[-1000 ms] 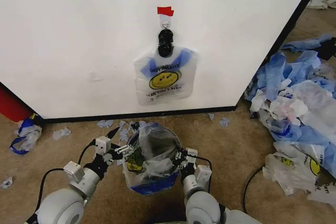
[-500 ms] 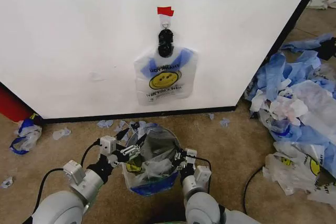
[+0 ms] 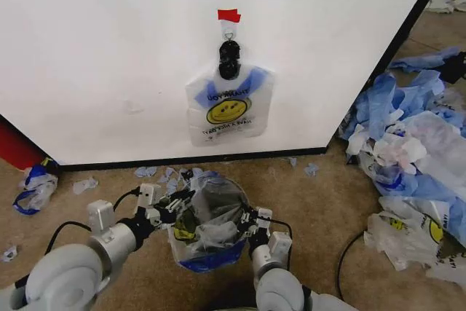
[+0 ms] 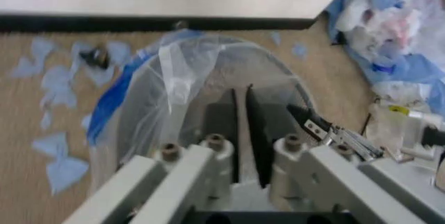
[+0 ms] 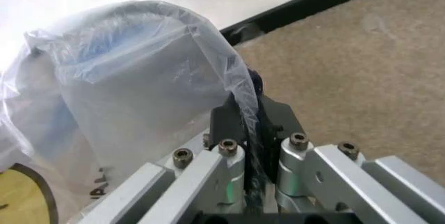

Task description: Pick up the garbage bag from the wall and place it over the trash bin.

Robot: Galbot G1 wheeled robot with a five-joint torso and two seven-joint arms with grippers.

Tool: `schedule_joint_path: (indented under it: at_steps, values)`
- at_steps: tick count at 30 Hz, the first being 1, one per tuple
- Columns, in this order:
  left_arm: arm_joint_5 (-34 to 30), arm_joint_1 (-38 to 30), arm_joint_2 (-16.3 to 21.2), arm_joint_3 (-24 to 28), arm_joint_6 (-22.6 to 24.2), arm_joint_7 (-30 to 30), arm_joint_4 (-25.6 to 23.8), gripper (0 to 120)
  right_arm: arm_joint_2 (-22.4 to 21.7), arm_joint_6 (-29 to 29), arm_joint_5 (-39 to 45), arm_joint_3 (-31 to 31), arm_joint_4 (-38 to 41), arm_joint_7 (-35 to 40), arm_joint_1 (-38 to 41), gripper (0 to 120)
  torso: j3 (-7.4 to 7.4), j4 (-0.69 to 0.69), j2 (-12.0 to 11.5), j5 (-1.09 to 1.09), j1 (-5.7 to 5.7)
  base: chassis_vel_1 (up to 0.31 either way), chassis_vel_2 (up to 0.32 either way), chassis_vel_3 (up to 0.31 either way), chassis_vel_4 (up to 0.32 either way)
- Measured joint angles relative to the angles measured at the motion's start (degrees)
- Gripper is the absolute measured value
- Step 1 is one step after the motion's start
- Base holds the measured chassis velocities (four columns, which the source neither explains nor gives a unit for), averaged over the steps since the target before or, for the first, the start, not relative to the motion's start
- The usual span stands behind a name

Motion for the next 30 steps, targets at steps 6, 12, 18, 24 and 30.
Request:
schedule_joint_path:
  at_steps: [6, 12, 18, 24, 30]
  values:
    - [-5.39, -0.77, -0.58, 0.76, 0.76, -3.41, 0.58, 0, 1.55, 0.01, 0.73, -3.48, -1.52, -0.02, 2.88, 0, 0.0, 0.02, 0.0, 0.01, 0.0, 0.0, 0.0, 0.0, 0.0]
    - [-7.24, -1.83, -1.39, 3.52, 0.76, -4.81, 2.67, 0, 1.62, 0.0, 0.82, -3.75, -1.74, -0.01, 3.07, 0, 0.0, 0.0, 0.0, 0.01, 0.0, 0.0, 0.0, 0.0, 0.0]
    - [-12.66, -6.76, -2.38, 9.51, 0.76, -8.09, 3.48, 0, 1.64, -0.07, 0.8, -3.95, -1.82, 0.06, 3.31, 0, 0.0, 0.0, 0.0, 0.01, 0.0, 0.0, 0.0, 0.0, 0.0]
    - [-18.25, -18.45, -3.27, 19.43, 1.17, -12.14, 3.76, 0, 1.65, -0.09, 0.57, -3.9, -1.82, 0.1, 3.11, 0, 0.01, 0.0, 0.0, 0.02, 0.0, 0.0, 0.0, 0.0, 0.0]
    - [-20.18, -25.88, -3.74, 24.35, 1.35, -13.56, 4.94, 0, 1.64, -0.09, 0.18, -3.64, -1.74, 0.08, 2.33, 0, 0.01, -0.01, 0.0, 0.02, 0.0, 0.0, 0.0, 0.0, 0.0]
